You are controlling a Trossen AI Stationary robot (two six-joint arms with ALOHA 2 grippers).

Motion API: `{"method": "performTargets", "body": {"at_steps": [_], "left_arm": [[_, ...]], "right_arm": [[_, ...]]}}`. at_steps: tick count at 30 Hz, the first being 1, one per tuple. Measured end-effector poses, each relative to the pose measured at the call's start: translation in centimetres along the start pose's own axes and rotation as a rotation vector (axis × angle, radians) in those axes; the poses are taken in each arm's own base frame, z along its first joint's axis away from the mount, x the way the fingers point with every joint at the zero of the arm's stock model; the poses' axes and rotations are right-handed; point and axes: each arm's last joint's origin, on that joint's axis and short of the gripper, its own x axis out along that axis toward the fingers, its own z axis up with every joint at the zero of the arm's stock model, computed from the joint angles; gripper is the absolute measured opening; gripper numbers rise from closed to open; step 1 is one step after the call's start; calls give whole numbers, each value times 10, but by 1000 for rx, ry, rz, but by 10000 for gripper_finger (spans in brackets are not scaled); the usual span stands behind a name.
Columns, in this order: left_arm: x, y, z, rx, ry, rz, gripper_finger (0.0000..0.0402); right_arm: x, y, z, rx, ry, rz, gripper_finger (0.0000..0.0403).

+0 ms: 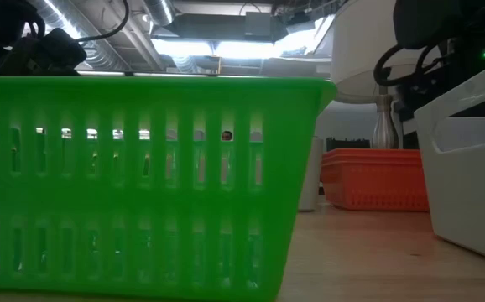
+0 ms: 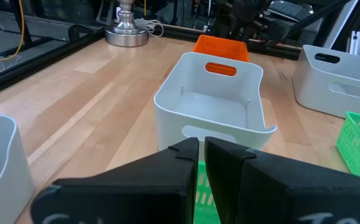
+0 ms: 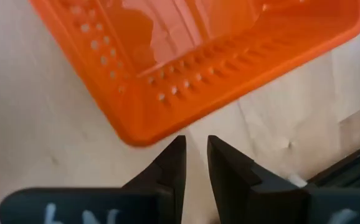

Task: Stack baskets by color
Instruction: Stack the top orange bin on top of the bottom orange bin, then stack the bottom gray bin on top of the middle gray bin

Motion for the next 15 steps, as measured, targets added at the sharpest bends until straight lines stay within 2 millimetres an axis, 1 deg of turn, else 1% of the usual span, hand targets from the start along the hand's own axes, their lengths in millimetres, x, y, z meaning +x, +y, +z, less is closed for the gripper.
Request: {"method": "performTargets", "body": {"at_steps": [4, 8, 12, 15], "left_arm": [[0, 0, 0, 0, 0, 0, 21], [0, 0, 0, 0, 0, 0, 21], [0, 0, 0, 0, 0, 0, 21], [0, 0, 0, 0, 1, 0, 21]], "right_arm": [[0, 0, -4, 2, 79, 36, 67], [-4, 5, -7, 3, 234, 201, 67], [-18, 14, -8, -20, 325, 336, 67], [-33, 21, -9, -59, 310, 370, 67]]}}
